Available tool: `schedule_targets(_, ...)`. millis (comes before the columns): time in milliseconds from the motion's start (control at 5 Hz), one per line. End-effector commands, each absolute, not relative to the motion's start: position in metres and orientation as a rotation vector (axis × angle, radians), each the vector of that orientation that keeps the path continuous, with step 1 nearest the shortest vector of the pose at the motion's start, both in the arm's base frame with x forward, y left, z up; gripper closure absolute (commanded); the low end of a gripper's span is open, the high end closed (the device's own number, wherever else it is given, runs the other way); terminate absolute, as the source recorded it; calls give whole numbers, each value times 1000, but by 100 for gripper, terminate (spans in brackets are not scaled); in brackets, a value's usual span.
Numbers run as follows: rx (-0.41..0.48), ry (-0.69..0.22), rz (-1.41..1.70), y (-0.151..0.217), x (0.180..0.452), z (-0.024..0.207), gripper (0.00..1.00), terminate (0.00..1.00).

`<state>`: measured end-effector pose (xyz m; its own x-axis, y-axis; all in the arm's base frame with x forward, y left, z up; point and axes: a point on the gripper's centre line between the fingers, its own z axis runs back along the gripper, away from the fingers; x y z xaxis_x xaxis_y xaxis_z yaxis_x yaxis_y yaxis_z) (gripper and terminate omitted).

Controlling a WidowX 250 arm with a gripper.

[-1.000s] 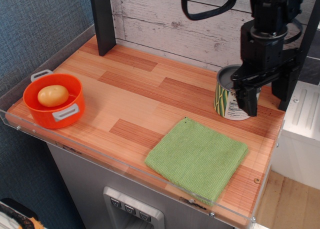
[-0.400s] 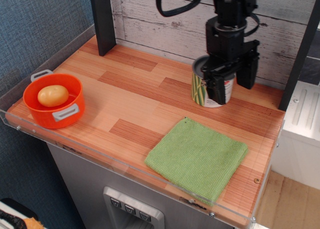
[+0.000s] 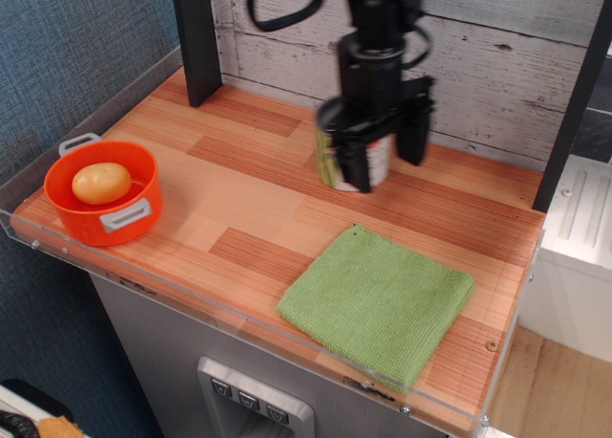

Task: Move the can to the back left corner of the table

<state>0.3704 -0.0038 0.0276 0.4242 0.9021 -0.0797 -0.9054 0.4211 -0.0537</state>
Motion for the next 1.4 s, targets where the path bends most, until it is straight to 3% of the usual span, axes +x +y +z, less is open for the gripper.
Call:
schedule_targets(0,-98,-36,1152,51,377,50,0,0)
schedule_targets(400,16,-90,1151,95,373,54,0,0)
schedule_targets(800,43,-134,1117,122,373,64,0,0)
schedule_targets(1200,-28,-138,1076,112,372,78,0,0)
